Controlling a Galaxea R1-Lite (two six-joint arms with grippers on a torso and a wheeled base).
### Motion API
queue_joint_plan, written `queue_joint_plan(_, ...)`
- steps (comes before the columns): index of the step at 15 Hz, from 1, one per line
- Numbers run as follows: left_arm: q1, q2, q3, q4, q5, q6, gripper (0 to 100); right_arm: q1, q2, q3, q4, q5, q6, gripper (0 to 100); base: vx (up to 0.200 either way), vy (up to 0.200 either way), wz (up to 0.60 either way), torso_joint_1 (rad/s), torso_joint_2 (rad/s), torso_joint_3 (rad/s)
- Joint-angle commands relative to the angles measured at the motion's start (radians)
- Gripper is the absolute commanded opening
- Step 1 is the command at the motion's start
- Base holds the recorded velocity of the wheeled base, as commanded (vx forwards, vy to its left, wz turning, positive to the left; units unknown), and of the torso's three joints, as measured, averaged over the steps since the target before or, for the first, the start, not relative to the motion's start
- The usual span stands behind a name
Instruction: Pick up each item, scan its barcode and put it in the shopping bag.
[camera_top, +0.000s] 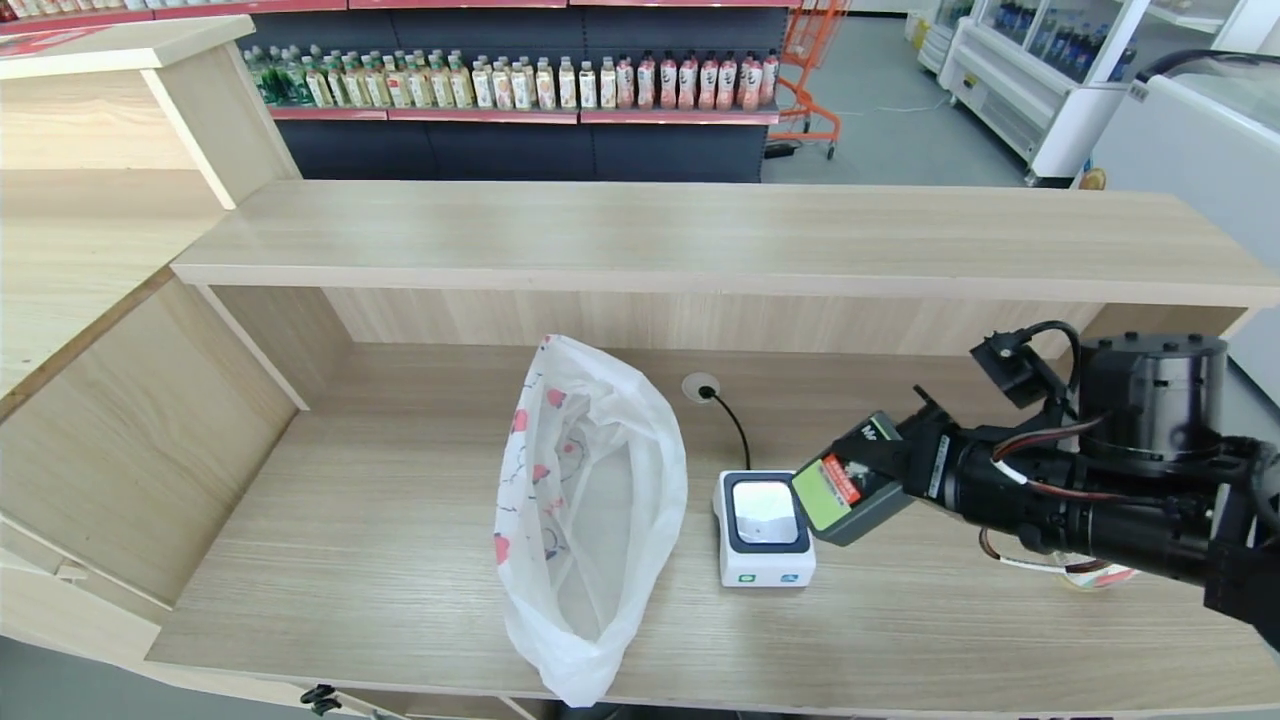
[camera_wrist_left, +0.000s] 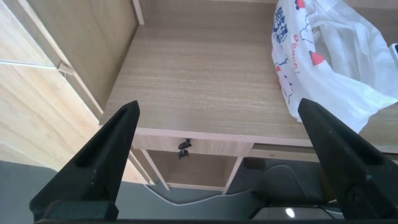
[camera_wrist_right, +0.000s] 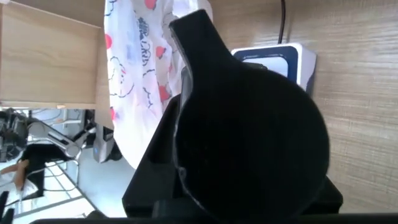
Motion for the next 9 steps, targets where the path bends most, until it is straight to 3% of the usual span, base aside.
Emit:
queue_joint_plan(1,0.000,0.000,0.000,0.001,0.000,0.002,100,-0.032,0.125,-0.032,-0.006,-0.031,-0.058,0,0.000,0.000,0.00,0.000,0.00,0.000)
queue_joint_plan(9,0.000,0.000,0.000,0.001,0.000,0.002,100,-0.029,0.315,-0.142,-0.053,-0.066,-0.085,0,0.000,0.000,0.00,0.000,0.00,0.000)
